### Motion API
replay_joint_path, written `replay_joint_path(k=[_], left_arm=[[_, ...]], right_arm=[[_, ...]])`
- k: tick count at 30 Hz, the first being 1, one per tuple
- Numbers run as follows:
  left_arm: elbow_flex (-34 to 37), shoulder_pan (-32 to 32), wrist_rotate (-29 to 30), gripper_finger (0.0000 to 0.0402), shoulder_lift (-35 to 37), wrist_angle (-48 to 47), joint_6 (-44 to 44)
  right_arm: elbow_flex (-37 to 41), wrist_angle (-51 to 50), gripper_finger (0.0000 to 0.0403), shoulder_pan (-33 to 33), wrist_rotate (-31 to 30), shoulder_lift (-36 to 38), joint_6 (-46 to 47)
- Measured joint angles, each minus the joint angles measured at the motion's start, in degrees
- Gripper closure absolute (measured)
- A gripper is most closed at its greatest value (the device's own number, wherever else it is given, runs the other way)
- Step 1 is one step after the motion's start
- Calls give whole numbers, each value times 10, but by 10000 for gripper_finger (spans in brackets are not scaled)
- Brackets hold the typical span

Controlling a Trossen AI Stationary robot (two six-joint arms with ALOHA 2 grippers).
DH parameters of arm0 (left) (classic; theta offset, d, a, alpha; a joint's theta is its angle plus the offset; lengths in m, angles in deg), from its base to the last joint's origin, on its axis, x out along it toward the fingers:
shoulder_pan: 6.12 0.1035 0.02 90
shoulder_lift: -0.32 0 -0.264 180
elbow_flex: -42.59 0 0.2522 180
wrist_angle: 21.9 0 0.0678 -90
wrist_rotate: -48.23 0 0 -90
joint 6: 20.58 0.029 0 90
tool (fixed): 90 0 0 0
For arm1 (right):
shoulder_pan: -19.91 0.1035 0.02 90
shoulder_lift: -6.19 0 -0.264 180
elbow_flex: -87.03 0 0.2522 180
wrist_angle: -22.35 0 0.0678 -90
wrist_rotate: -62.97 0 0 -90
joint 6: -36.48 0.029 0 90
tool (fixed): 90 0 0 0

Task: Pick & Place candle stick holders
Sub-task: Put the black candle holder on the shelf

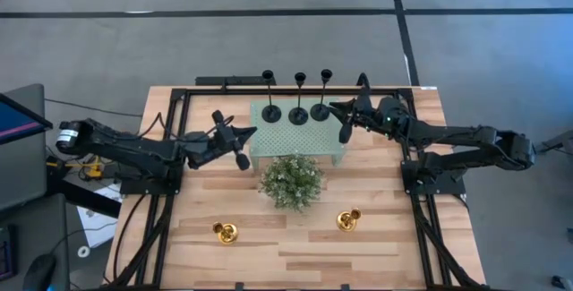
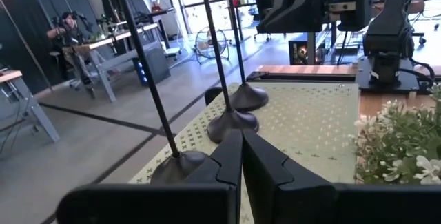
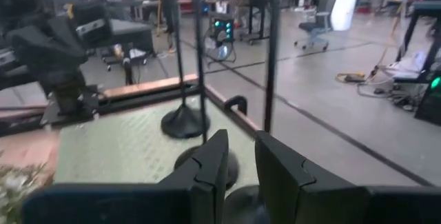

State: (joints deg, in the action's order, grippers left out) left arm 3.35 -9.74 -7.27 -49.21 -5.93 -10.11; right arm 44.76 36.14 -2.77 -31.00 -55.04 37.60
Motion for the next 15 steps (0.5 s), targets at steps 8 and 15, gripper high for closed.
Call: replay_joint_path(k=[8,15], left_arm=[[0,0,0,390,0,3,0],[0,0,0,390,0,7,0]], right_arm=[[0,35,337,0,-5,0,-15],[-2,104,337,1,-6,-69,-17]])
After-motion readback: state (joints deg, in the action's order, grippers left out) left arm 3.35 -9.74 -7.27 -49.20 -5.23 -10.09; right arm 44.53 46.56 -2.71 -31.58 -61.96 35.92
